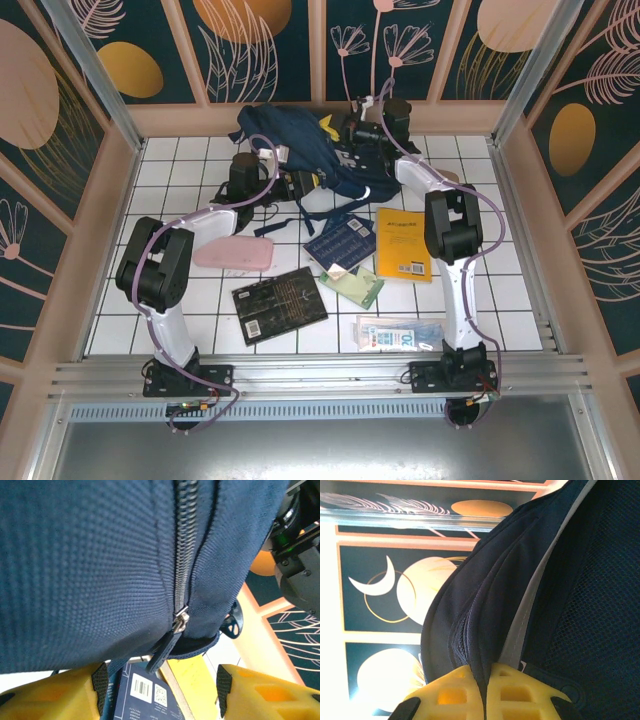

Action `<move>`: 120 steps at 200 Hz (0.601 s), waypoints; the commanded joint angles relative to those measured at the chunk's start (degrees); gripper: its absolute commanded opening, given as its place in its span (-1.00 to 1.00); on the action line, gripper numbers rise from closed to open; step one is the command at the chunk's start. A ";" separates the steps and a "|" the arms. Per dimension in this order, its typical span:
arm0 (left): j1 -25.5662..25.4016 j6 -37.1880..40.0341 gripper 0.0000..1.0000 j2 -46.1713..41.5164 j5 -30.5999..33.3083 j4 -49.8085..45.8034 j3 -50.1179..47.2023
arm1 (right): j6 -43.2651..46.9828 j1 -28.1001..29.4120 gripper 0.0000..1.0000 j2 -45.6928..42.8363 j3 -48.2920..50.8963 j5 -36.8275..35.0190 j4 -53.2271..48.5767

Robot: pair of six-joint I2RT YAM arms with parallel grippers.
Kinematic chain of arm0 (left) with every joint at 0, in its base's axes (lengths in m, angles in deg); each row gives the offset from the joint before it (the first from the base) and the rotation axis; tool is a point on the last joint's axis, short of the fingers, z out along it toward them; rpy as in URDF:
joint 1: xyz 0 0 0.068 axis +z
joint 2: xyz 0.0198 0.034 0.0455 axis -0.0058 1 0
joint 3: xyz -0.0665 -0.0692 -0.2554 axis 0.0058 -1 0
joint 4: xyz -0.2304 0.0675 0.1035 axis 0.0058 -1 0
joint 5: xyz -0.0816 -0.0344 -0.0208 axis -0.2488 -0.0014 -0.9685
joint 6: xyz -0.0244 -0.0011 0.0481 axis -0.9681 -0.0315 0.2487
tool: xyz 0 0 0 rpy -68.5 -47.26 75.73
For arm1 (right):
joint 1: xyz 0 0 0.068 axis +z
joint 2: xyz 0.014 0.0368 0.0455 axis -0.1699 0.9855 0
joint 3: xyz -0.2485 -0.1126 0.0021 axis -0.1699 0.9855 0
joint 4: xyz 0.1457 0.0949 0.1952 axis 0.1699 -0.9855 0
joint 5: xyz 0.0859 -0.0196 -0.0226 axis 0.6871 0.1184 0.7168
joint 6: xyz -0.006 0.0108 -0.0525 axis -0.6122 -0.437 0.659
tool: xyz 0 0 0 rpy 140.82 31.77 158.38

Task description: Pack the student bag

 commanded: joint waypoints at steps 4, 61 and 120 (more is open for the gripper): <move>-0.59 -1.25 0.22 1.55 -1.73 4.45 -0.13 | -9.96 -0.90 -1.00 -3.50 1.40 -2.68 3.09; -1.69 -1.75 0.20 3.41 -1.06 5.22 0.16 | -13.26 -0.89 -1.00 -3.40 1.83 -3.65 4.56; -3.68 -2.98 0.17 4.73 0.34 7.20 0.75 | -14.56 -0.89 -1.00 -3.29 2.19 -3.75 5.45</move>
